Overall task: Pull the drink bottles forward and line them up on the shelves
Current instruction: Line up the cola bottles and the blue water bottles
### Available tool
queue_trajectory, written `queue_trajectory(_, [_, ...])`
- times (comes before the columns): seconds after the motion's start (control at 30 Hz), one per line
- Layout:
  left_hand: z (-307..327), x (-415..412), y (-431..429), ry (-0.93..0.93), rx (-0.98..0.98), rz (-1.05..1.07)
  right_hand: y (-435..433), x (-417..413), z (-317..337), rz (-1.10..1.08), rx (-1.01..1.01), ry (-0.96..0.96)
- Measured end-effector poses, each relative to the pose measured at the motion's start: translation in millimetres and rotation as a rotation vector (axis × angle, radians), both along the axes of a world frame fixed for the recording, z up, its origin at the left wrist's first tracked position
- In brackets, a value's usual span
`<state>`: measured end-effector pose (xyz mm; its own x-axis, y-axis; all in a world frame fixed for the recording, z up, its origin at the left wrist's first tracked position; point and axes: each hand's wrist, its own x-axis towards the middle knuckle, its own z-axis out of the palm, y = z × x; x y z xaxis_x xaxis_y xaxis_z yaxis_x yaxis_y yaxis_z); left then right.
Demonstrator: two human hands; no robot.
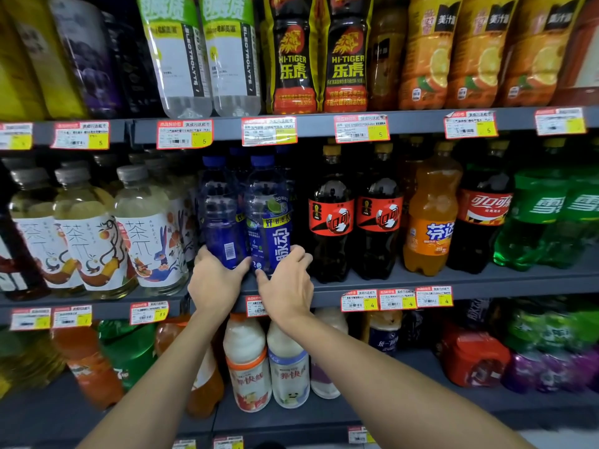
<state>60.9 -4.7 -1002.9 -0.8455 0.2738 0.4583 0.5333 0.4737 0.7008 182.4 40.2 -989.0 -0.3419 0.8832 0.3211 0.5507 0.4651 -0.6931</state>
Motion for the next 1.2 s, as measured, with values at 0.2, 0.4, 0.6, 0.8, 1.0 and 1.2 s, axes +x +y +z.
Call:
queue_trajectory(0.2, [1.9,1.6,-0.9,-0.019,0.008,-0.014,1.0,-5.6,4.6,0.057,-0.028,0.020])
queue_trajectory(0.4, [2.8,2.2,-1.5,-0.030,0.029,-0.030,-12.5,-2.1,-1.1,0.046,0.024,0.023])
queue_trajectory(0.6, [3.1,-0.3,-2.5,-0.036,0.029,-0.043,-0.9,11.0,-0.6,0.126,-0.012,0.070])
queue_trajectory(0.8, [7.6,0.8,-6.8,-0.081,0.029,-0.045,3.6,11.2,3.3,0.153,-0.065,0.065])
queue_trajectory(1.0, [3.9,-9.3,-38.6,-0.185,0.068,-0.268,5.5,13.8,4.3,0.146,-0.071,0.065])
queue_trajectory(1.2, [4.9,-3.7,-50.4,-0.031,0.077,-0.400,3.9,12.8,3.4,0.105,-0.038,0.055])
